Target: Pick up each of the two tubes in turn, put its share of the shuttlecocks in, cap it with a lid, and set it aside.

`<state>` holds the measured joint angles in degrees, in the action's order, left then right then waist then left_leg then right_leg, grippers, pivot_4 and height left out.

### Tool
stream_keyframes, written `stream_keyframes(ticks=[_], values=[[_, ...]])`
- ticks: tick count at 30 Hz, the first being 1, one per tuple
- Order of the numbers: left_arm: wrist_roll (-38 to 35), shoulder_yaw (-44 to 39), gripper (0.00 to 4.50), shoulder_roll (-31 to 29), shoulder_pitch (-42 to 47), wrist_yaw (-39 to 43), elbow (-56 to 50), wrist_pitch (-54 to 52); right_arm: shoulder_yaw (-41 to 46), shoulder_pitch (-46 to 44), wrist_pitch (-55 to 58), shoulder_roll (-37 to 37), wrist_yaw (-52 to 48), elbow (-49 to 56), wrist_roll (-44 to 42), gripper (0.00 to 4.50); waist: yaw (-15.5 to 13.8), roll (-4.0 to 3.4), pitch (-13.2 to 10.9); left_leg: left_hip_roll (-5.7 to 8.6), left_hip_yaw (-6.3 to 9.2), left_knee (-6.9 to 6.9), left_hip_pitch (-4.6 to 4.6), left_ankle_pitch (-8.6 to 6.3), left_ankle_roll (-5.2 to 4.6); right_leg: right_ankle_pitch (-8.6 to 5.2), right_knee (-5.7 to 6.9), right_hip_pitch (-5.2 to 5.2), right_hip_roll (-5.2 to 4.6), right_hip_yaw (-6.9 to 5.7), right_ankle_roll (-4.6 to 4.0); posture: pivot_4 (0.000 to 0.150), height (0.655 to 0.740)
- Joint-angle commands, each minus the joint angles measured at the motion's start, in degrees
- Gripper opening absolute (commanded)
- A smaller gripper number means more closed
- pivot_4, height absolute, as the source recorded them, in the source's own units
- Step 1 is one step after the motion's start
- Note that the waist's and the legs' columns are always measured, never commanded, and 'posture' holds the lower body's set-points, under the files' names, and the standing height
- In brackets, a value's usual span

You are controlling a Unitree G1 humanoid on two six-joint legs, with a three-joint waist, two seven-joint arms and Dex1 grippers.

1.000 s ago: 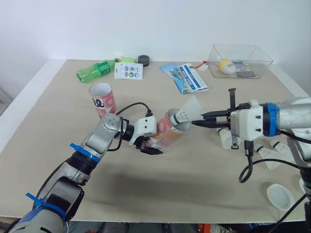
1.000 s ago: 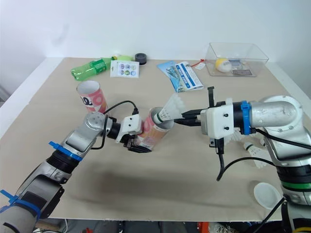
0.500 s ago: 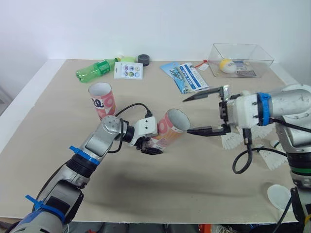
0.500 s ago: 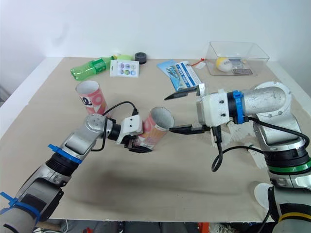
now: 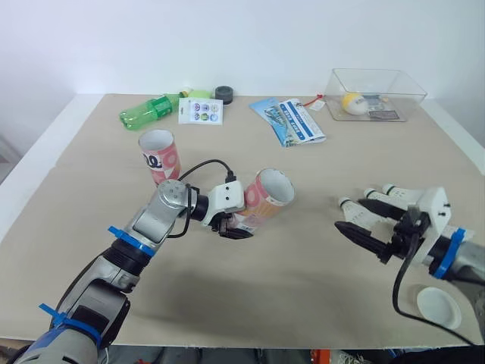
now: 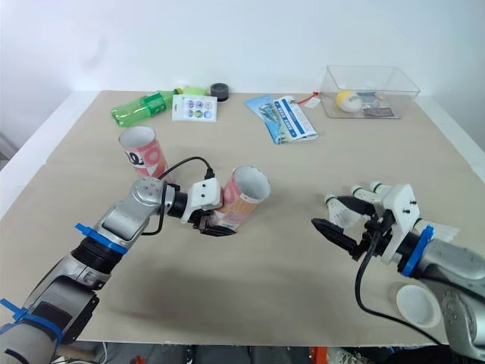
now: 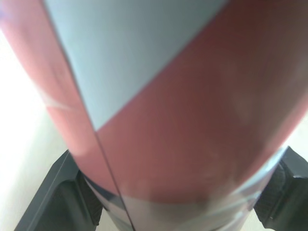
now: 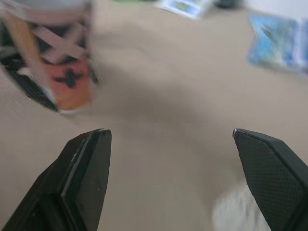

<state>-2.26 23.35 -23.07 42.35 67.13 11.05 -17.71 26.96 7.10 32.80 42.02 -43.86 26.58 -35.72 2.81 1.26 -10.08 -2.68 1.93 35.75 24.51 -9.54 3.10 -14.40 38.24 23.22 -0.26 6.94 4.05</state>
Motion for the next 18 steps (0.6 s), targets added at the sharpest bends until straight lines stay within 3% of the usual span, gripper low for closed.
stream_keyframes(ticks=[1, 8, 18], values=[[-0.12, 0.05, 3.35, 0.19, 0.75, 0.69, -0.07, 1.05, 1.97, 2.75, 1.06, -2.0, 4.89, 4.13, 0.21, 4.35, 0.01, 0.01, -0.01, 0.0, -0.01, 0.02, -0.01, 0.03, -0.04, 0.0, 0.0, 0.01, 0.0, 0.0, -0.11, 0.15, 0.74], [-0.01, 0.38, 3.35, 0.89, 0.82, 0.73, -0.23, 1.22, -1.46, 2.7, 1.02, -6.19, 11.11, 1.29, 3.04, 4.35, -0.02, 0.02, -0.01, 0.0, -0.1, 0.02, -0.05, 0.2, -0.2, 0.17, -0.01, 0.01, -0.02, 0.06, -0.17, 0.15, 0.74], [0.23, 0.37, 3.35, 0.62, -0.21, 0.64, -1.47, 1.07, -7.21, -5.18, 1.16, -9.02, 15.9, -6.08, 6.74, 4.35, -0.05, 0.01, -0.01, 0.01, -0.1, -0.09, 0.03, 0.2, -0.2, 0.1, -0.07, 0.07, -0.01, 0.07, -0.16, 0.15, 0.74]])
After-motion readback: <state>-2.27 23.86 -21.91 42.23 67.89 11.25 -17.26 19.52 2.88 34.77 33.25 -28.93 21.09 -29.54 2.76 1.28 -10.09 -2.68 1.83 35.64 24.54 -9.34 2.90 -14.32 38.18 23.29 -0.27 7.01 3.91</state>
